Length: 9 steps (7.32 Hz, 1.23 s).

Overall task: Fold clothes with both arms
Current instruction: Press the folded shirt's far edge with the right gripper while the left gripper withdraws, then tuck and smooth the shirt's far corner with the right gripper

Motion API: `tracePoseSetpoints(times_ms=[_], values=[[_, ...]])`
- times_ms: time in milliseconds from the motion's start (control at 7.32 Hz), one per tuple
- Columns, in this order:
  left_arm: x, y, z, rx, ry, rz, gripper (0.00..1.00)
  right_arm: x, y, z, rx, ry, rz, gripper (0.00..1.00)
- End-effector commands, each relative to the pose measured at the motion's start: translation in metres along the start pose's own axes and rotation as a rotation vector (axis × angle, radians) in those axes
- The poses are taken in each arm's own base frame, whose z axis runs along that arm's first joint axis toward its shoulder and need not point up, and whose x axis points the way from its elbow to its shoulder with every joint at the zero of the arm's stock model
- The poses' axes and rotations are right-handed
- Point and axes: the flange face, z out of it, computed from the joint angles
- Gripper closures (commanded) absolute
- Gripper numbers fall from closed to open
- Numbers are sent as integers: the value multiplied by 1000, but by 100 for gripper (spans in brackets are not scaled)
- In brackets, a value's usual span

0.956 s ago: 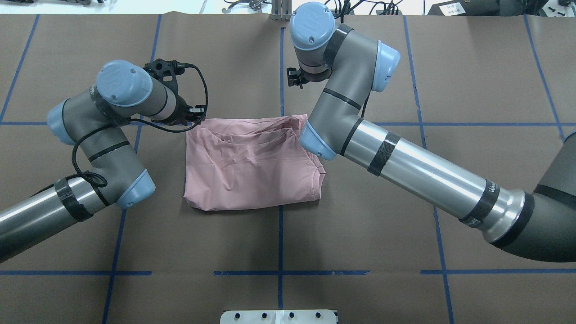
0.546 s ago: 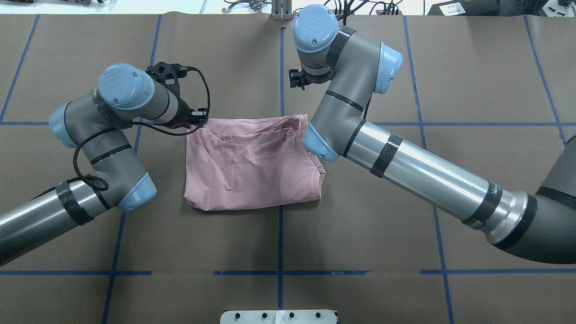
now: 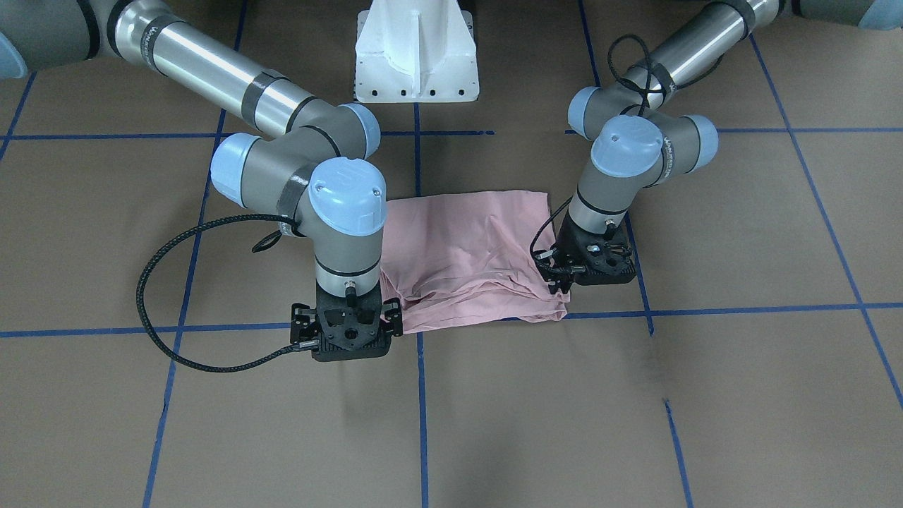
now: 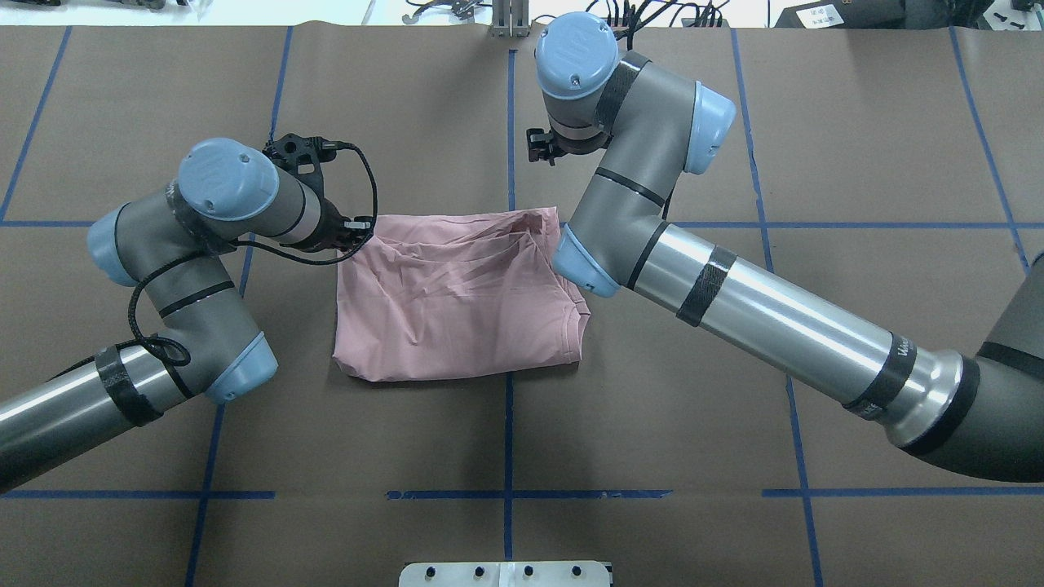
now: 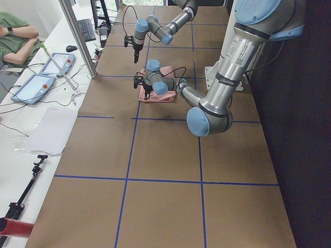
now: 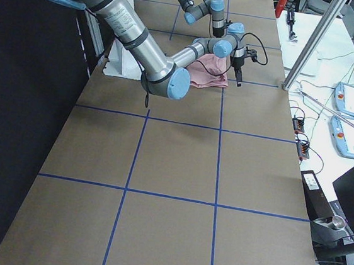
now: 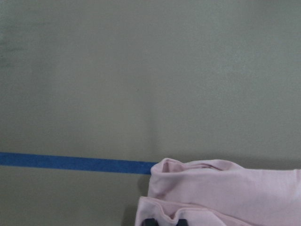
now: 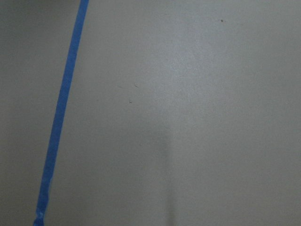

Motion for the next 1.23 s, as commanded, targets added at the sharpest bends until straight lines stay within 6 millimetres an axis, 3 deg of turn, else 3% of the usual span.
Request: tracePoseSetpoints(times_ms=[0, 819, 956, 1092], values=[[-9, 3, 2, -4, -10, 6, 100, 1, 1, 2, -2, 2, 2, 0], [-25, -3, 3, 3, -28, 24, 100, -3, 4, -2, -7, -14, 12, 0], [-30, -13, -3, 14, -28, 48, 1, -9, 10, -3, -31, -36, 25, 0], [-27, -22, -23, 38, -6, 122, 0, -27, 27, -1, -29, -114, 58, 0]])
